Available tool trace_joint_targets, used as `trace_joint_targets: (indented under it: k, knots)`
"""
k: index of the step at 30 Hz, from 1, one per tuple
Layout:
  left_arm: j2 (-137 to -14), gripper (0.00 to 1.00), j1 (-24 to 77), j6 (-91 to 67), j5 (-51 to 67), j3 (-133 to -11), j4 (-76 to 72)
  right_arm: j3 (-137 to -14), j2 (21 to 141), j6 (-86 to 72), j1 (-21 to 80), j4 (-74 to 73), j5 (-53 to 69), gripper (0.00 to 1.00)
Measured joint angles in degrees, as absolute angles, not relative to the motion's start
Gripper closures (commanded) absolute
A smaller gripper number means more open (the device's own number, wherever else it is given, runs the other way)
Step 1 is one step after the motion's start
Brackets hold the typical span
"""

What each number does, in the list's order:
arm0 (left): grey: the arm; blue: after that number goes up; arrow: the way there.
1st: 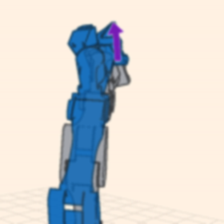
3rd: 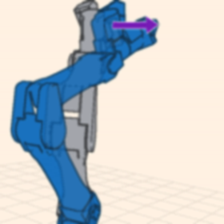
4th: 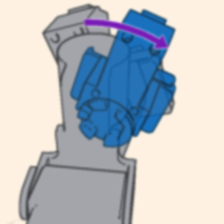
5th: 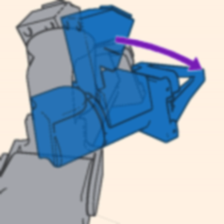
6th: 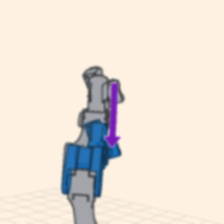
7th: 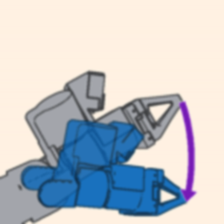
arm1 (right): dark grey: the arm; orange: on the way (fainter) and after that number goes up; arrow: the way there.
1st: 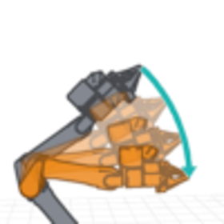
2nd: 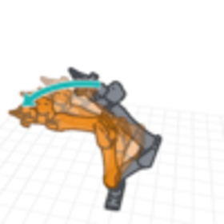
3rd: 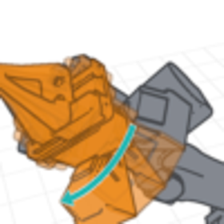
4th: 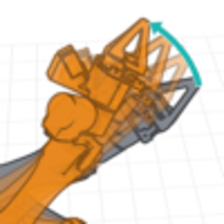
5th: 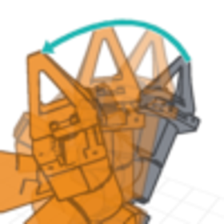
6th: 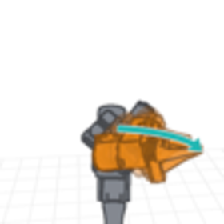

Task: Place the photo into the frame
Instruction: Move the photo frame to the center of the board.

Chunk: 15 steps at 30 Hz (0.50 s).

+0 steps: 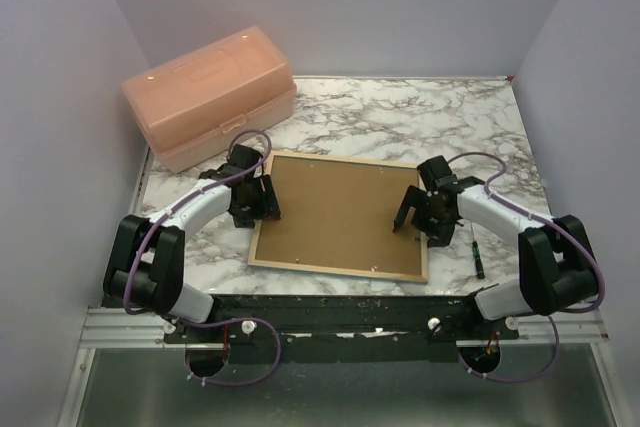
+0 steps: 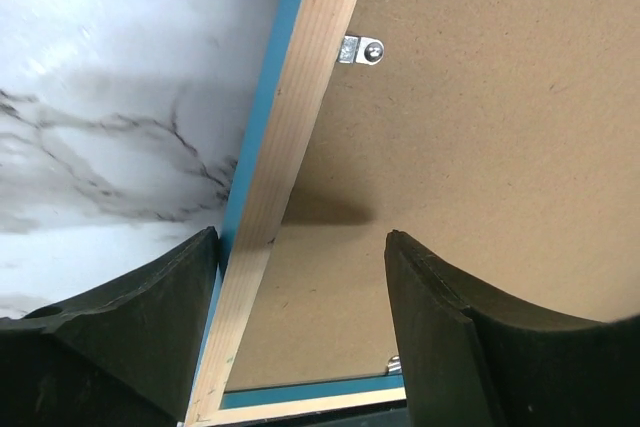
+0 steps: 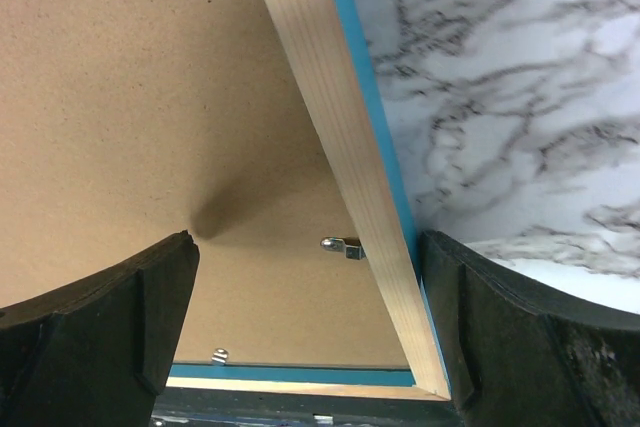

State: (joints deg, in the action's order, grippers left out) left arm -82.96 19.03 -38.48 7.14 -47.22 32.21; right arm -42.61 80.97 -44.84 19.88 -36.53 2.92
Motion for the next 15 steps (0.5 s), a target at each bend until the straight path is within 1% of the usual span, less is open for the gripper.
trace_joint_targets:
  k: [3, 4, 6, 8, 9, 12, 15]
  knots:
    - [-83.88, 0.29, 17.12, -37.39, 7.05, -48.58, 31.64, -44.93, 83.57, -44.25, 19.88, -36.16, 4.1, 0.0]
    - [-83.92, 0.21, 16.51, -37.08, 6.9, -48.71, 31.53, -45.21, 83.85, -44.05, 19.88, -35.81, 4.38, 0.0]
    - [-83.88, 0.13, 15.97, -36.84, 6.55, -48.71, 31.75, -45.3, 83.83, -43.88, 19.94, -34.89, 4.78, 0.0]
    - [-83.2, 0.08, 15.88, -37.1, 5.72, -48.71, 32.42, -45.3, 83.55, -43.9, 20.21, -34.09, 4.86, 0.0]
    - [-82.5, 0.02, 15.88, -37.28, 5.06, -48.71, 32.84, -45.3, 83.11, -43.9, 20.36, -33.89, 4.84, 0.0]
    - [-79.15, 0.01, 15.97, -37.58, 2.28, -48.71, 34.39, -44.8, 79.85, -43.92, 20.64, -34.15, 4.29, 0.0]
    - [-72.47, 0.02, 15.99, -37.52, -1.06, -48.71, 36.58, -43.57, 75.37, -44.14, 20.67, -34.81, 3.77, 0.0]
